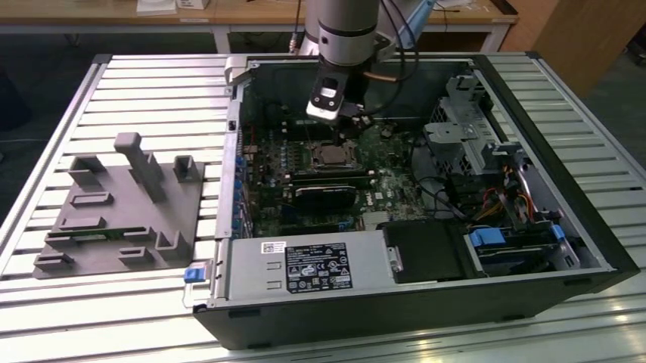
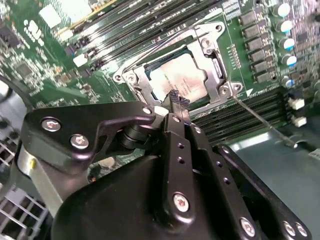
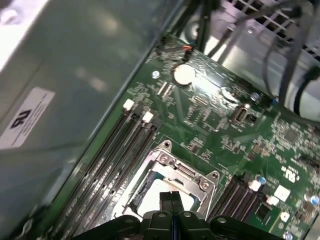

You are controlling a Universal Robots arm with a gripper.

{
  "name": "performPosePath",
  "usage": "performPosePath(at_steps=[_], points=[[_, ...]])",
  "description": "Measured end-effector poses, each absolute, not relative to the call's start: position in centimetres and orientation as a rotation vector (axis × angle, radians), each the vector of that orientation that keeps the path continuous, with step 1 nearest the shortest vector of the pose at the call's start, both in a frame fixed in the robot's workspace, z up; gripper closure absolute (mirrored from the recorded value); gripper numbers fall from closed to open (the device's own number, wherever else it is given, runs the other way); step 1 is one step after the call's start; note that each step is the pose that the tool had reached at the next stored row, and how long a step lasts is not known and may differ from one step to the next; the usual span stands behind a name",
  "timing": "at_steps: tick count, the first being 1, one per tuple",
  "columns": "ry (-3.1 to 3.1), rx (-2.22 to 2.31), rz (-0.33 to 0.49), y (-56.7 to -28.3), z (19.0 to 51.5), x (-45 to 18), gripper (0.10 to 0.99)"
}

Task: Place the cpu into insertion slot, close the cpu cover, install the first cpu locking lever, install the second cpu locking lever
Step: 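Close the cpu cover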

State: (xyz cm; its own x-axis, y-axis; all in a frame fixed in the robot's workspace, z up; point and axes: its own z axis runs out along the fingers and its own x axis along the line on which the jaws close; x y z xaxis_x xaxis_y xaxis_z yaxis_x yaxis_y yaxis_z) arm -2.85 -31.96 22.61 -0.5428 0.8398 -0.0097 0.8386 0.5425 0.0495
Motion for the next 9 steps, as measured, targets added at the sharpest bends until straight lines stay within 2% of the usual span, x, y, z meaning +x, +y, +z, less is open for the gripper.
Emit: performPosePath(at_steps=[9], points=[[2.846, 1.260, 0.064, -31.96, 22.61, -2.85, 0.980]])
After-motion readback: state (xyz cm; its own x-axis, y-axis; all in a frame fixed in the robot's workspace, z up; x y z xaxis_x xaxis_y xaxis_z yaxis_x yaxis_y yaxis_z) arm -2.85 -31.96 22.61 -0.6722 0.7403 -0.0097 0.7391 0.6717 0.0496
